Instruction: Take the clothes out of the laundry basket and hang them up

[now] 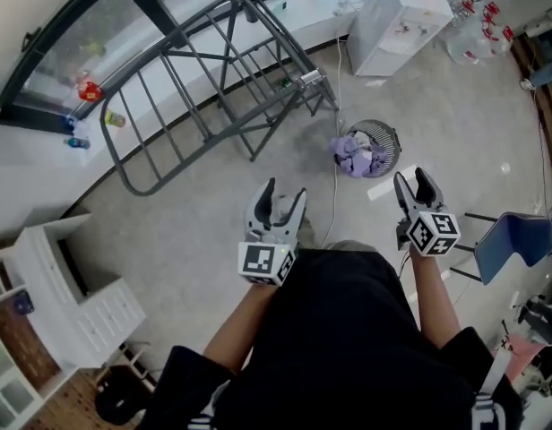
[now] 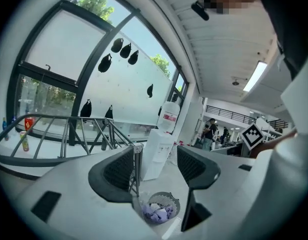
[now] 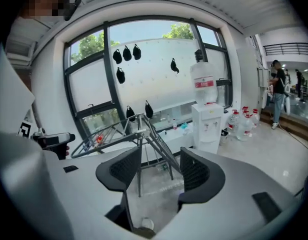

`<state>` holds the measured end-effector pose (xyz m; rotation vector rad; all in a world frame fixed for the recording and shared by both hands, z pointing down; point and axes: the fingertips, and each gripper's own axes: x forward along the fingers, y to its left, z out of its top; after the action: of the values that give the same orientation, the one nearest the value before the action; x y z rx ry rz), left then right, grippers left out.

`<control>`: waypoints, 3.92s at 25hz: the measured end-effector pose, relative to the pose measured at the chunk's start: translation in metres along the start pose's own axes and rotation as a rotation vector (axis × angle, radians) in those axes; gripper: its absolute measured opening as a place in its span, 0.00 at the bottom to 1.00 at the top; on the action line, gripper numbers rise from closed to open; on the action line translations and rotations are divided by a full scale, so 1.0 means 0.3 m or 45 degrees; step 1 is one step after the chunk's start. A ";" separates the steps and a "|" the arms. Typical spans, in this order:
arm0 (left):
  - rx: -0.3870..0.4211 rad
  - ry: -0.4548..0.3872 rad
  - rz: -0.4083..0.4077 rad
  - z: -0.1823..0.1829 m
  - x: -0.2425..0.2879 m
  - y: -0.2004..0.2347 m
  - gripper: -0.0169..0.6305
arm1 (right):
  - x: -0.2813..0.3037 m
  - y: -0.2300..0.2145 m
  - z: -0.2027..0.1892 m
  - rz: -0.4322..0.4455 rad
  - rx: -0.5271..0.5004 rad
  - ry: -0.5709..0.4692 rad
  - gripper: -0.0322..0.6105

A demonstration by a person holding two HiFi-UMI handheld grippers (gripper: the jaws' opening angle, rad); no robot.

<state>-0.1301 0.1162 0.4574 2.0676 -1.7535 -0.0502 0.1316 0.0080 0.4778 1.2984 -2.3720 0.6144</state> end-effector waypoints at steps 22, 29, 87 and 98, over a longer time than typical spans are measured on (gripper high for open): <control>0.072 0.235 -0.174 -0.106 0.534 -0.216 0.41 | 0.461 -0.766 -0.565 -0.293 0.138 0.420 0.41; 0.063 0.288 -0.198 -0.164 0.849 -0.336 0.41 | 0.695 -1.031 -0.712 -0.350 0.166 0.505 0.41; 0.029 0.349 -0.256 -0.788 1.454 -0.361 0.36 | 1.179 -1.336 -1.466 -0.125 0.038 0.815 0.07; 0.014 0.281 -0.323 -0.445 1.169 -0.406 0.36 | 0.783 -0.923 -0.786 0.033 -0.273 0.558 0.06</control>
<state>0.0938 -0.1637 0.6223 2.1991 -1.3600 0.1085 0.2739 -0.1623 0.8494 0.9313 -2.0306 0.5660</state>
